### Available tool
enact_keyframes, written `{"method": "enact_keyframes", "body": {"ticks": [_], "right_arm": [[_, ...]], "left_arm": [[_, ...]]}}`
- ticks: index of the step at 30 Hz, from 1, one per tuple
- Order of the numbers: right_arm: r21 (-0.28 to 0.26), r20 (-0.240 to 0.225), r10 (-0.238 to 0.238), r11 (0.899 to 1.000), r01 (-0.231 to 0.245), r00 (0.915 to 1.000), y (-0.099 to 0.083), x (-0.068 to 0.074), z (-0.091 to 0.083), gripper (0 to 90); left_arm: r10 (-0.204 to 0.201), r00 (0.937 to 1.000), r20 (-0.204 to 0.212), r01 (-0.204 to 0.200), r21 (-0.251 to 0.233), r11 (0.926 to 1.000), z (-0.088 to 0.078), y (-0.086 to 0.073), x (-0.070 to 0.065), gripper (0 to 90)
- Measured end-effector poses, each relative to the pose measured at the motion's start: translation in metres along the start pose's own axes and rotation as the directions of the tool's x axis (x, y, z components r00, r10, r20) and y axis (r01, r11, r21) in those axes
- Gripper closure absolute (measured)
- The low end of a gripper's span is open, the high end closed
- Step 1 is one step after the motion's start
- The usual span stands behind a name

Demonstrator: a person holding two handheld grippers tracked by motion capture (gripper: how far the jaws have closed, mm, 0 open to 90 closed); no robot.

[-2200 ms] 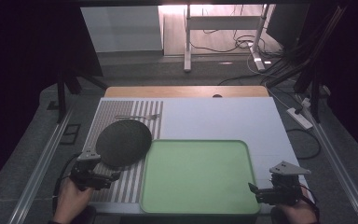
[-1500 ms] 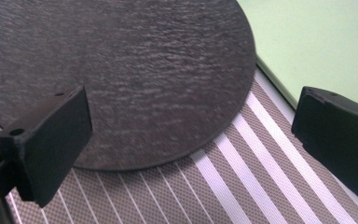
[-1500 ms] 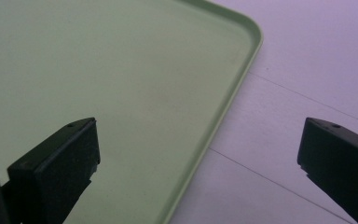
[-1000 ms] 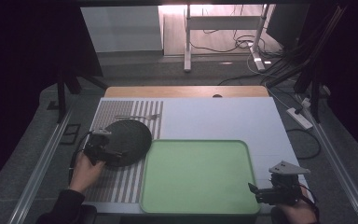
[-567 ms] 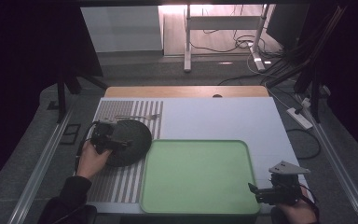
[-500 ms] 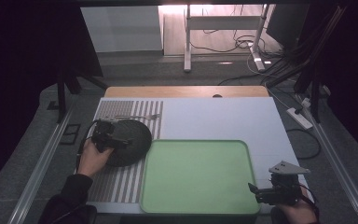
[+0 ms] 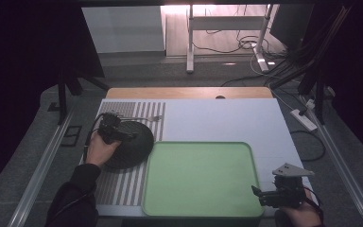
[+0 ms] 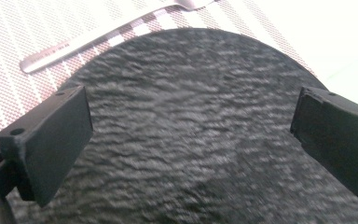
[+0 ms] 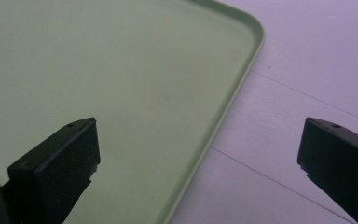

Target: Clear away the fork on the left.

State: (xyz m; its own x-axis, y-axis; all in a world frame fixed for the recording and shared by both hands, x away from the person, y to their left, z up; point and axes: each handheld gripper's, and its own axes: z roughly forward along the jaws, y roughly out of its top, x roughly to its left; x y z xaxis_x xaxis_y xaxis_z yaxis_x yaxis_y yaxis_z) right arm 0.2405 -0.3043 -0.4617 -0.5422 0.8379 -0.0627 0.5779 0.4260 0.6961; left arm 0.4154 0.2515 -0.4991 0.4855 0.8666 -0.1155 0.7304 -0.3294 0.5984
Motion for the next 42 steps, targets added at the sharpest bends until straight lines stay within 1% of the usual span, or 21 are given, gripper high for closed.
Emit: {"method": "enact_keyframes", "body": {"ticks": [2,6,9,10,13,15,18,21,29,30,32,34,36,37,38,39,40,41,42], "right_arm": [[0.001,-0.001,0.000,1.000,0.000,1.0000,0.000,0.000,0.000,0.0],[0.002,-0.002,-0.002,1.000,0.002,1.0000,0.000,0.000,0.000,0.0],[0.002,-0.003,-0.001,1.000,0.002,1.0000,0.000,0.000,0.000,0.0],[0.002,-0.004,-0.002,1.000,0.002,1.0000,0.000,0.000,0.000,0.0],[0.003,-0.005,-0.002,1.000,0.002,1.0000,0.000,0.000,0.000,0.0],[0.003,-0.006,-0.003,1.000,0.003,1.0000,0.000,0.000,0.000,0.0],[0.004,-0.007,-0.004,1.000,0.004,1.0000,0.000,0.000,0.001,0.0],[0.005,-0.009,-0.004,1.000,0.004,0.9999,0.000,0.000,0.001,0.0],[0.005,-0.011,-0.003,1.000,0.003,0.9999,0.000,0.000,0.001,0.0],[0.005,-0.011,-0.003,1.000,0.003,0.9999,0.000,0.000,0.001,0.0],[0.006,-0.011,-0.003,1.000,0.003,0.9999,0.000,0.000,0.001,0.0],[0.005,-0.011,-0.003,1.000,0.003,0.9999,0.000,0.000,0.001,0.0],[0.006,-0.012,-0.003,1.000,0.003,0.9999,0.000,0.000,0.001,0.0],[0.006,-0.012,-0.003,1.000,0.003,0.9999,0.000,0.000,0.001,0.0],[0.006,-0.012,-0.003,1.000,0.003,0.9999,0.000,0.000,0.001,0.0],[0.006,-0.012,-0.003,1.000,0.003,0.9999,0.000,0.000,0.001,0.0],[0.005,-0.012,-0.003,1.000,0.003,0.9999,0.000,0.000,0.001,0.0],[0.005,-0.012,-0.003,1.000,0.003,0.9999,0.000,0.000,0.001,0.0],[0.005,-0.013,-0.003,1.000,0.003,0.9999,0.000,0.000,0.001,0.0]], "left_arm": [[0.006,0.9999,0.015,-0.005,-0.002,1.0000,0.003,0.003,0.003,0.0],[0.012,0.9996,0.024,-0.012,-0.007,0.9999,0.009,0.009,0.007,0.0],[0.018,0.9997,0.014,-0.018,-0.005,0.9998,0.012,0.013,0.008,0.0],[0.028,0.9996,0.006,-0.028,-0.001,0.9996,0.016,0.017,0.010,0.0],[0.032,0.9995,0.003,-0.032,0.002,0.9995,0.020,0.020,0.012,0.0],[0.031,0.9995,0.004,-0.031,0.007,0.9995,0.026,0.025,0.014,0.0],[0.027,0.9996,0.001,-0.027,0.008,0.9996,0.028,0.028,0.016,0.0],[0.019,0.9998,-0.001,-0.019,0.006,0.9998,0.033,0.034,0.021,0.0],[0.014,0.9997,-0.020,-0.013,0.023,0.9996,0.042,0.042,0.029,0.0],[0.009,0.9997,-0.023,-0.008,0.023,0.9997,0.043,0.043,0.030,0.0],[0.003,0.9999,-0.014,-0.003,0.021,0.9998,0.044,0.045,0.033,0.0],[-0.003,0.9997,-0.022,0.004,0.023,0.9997,0.045,0.047,0.035,0.0],[-0.009,0.9993,-0.037,0.009,0.025,0.9996,0.046,0.048,0.037,1.8],[-0.002,0.9990,-0.044,0.004,0.028,0.9996,0.046,0.049,0.039,3.0],[-0.002,0.9990,-0.044,0.004,0.028,0.9996,0.046,0.049,0.039,5.6],[-0.002,0.9989,-0.047,0.003,0.028,0.9996,0.046,0.050,0.041,5.6],[-0.006,0.9990,-0.044,0.008,0.028,0.9996,0.046,0.051,0.044,12.5],[-0.006,0.9990,-0.044,0.008,0.028,0.9996,0.046,0.051,0.044,14.6],[-0.003,0.9977,-0.068,0.006,0.033,0.9994,0.047,0.052,0.047,18.6]]}}
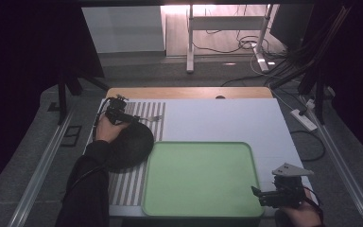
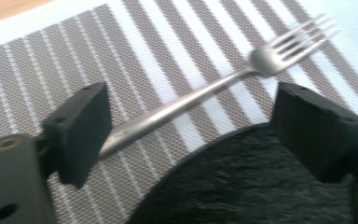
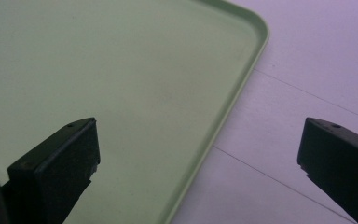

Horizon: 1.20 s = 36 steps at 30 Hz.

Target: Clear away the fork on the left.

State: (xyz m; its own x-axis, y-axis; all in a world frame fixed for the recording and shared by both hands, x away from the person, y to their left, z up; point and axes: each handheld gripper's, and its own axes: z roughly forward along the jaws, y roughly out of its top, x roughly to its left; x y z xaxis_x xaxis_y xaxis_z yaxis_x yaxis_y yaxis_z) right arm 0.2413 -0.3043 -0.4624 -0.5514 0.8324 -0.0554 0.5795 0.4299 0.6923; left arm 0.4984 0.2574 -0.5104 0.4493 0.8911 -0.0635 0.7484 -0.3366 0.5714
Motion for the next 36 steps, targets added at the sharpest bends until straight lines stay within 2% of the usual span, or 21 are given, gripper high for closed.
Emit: {"method": "enact_keyframes", "body": {"ticks": [2,6,10,11,12,15,19,21,23,26,36], "right_arm": [[0.000,-0.001,-0.001,1.000,0.001,1.0000,0.000,0.000,0.000,0.0],[0.000,-0.002,-0.002,1.000,0.002,1.0000,0.000,0.000,0.000,0.0],[0.000,-0.003,-0.002,1.000,0.002,1.0000,0.000,0.000,0.000,0.0],[0.000,-0.004,-0.003,1.000,0.003,1.0000,0.000,0.000,0.000,0.0],[0.000,-0.005,-0.005,1.000,0.005,1.0000,0.000,0.000,0.000,0.0],[0.001,-0.002,-0.010,1.000,0.010,0.9999,0.000,0.001,0.000,0.0],[0.001,-0.003,-0.012,1.000,0.012,0.9999,0.000,0.001,0.000,0.0],[0.001,-0.004,-0.013,1.000,0.013,0.9999,0.000,0.001,0.000,0.0],[0.001,-0.004,-0.014,1.000,0.014,0.9999,0.000,0.001,0.000,0.0],[0.001,-0.005,-0.014,1.000,0.014,0.9999,0.000,0.001,-0.001,0.0],[-0.003,-0.007,-0.020,1.000,0.020,0.9998,0.000,0.002,-0.001,0.0]], "left_arm": [[-0.007,1.0000,-0.006,0.007,-0.001,1.0000,0.000,0.000,0.004,25.8],[-0.031,0.9995,-0.007,0.031,0.010,0.9995,0.001,0.001,0.013,46.0],[-0.053,0.9986,-0.003,0.053,0.020,0.9984,0.001,0.000,0.020,76.1],[-0.059,0.9980,-0.023,0.059,0.024,0.9980,0.002,0.000,0.023,85.0],[-0.062,0.9976,-0.032,0.063,0.032,0.9975,0.004,0.000,0.025,88.4],[-0.070,0.9948,-0.074,0.074,0.048,0.9961,0.007,-0.001,0.031,88.5],[-0.081,0.9920,-0.097,0.086,0.055,0.9947,0.010,-0.002,0.038,88.5],[-0.064,0.9914,-0.114,0.074,0.080,0.9941,0.012,-0.004,0.041,88.5],[-0.077,0.9915,-0.105,0.085,0.075,0.9936,0.013,-0.007,0.044,88.5],[-0.079,0.9930,-0.088,0.088,0.102,0.9908,0.010,-0.008,0.044,88.6],[-0.035,0.9986,-0.040,0.042,0.187,0.9814,-0.001,-0.015,0.032,88.7]]}}
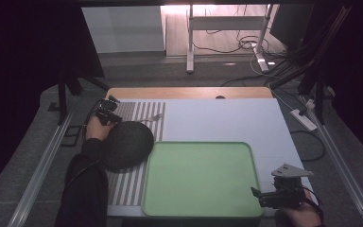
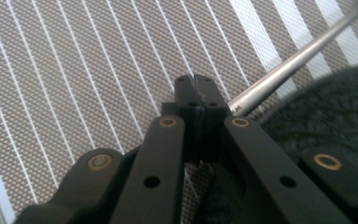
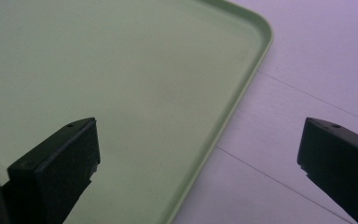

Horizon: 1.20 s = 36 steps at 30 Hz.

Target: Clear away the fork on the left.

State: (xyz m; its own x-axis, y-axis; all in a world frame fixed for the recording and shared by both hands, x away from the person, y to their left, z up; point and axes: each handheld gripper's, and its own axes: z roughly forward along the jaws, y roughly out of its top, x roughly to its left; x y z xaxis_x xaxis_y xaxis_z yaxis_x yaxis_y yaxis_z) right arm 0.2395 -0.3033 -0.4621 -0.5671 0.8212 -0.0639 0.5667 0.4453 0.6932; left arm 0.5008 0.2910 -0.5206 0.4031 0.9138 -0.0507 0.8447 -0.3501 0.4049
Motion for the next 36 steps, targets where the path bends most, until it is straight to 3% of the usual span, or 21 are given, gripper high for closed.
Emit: {"method": "enact_keyframes", "body": {"ticks": [11,14,20,26,34,36], "right_arm": [[0.006,-0.003,-0.008,1.000,0.008,1.0000,0.000,0.001,0.000,0.0],[0.004,-0.003,-0.011,1.000,0.011,0.9999,0.000,0.001,0.000,0.0],[0.006,-0.002,-0.014,1.000,0.014,0.9999,0.000,0.001,0.000,0.0],[0.008,-0.002,-0.015,1.000,0.015,0.9999,0.000,0.001,0.000,0.0],[0.013,-0.001,-0.017,1.000,0.017,0.9998,0.000,0.002,0.001,0.0],[0.012,-0.003,-0.016,1.000,0.016,0.9999,0.000,0.001,0.001,0.0]], "left_arm": [[-0.022,0.9983,0.053,0.022,-0.005,0.9997,-0.001,-0.003,0.005,88.5],[-0.040,0.9979,0.052,0.041,-0.019,0.9990,-0.003,-0.002,0.008,82.9],[-0.054,0.9967,0.062,0.058,-0.065,0.9962,-0.007,0.003,0.006,61.8],[-0.034,0.9952,0.092,0.042,-0.088,0.9952,-0.008,0.011,-0.002,31.1],[0.022,0.9922,0.123,-0.009,-0.105,0.9945,-0.006,0.026,-0.022,9.6],[0.070,0.9883,0.135,-0.058,-0.094,0.9939,-0.004,0.031,-0.030,4.3]]}}
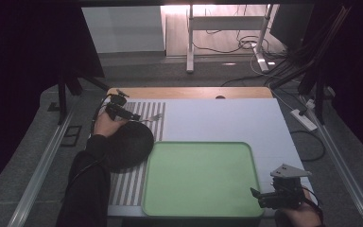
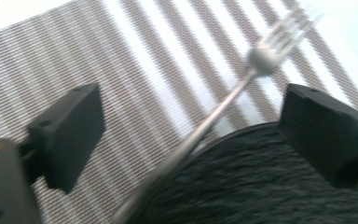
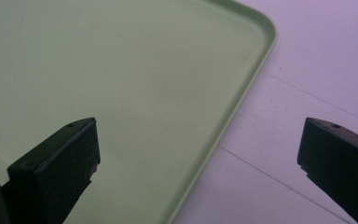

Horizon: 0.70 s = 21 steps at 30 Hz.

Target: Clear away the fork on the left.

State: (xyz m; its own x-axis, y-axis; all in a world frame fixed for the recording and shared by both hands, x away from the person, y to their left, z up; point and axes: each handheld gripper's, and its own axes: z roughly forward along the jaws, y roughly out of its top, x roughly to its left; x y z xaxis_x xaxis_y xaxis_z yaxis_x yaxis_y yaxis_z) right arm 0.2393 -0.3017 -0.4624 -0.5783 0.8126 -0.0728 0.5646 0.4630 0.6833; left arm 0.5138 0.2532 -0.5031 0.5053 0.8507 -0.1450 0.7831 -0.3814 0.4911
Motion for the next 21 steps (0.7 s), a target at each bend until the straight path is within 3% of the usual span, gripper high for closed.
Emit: {"method": "enact_keyframes", "body": {"ticks": [6,21], "right_arm": [[0.003,0.001,-0.003,1.000,0.003,1.0000,0.000,0.000,0.000,0.0],[0.002,-0.004,0.000,1.000,0.000,1.0000,0.000,0.000,0.001,0.0]], "left_arm": [[0.071,0.9975,-0.003,-0.071,0.032,0.9970,0.010,0.011,-0.013,0.0],[0.103,0.9947,-0.008,-0.101,0.131,0.9862,0.042,0.019,-0.019,0.0]]}}
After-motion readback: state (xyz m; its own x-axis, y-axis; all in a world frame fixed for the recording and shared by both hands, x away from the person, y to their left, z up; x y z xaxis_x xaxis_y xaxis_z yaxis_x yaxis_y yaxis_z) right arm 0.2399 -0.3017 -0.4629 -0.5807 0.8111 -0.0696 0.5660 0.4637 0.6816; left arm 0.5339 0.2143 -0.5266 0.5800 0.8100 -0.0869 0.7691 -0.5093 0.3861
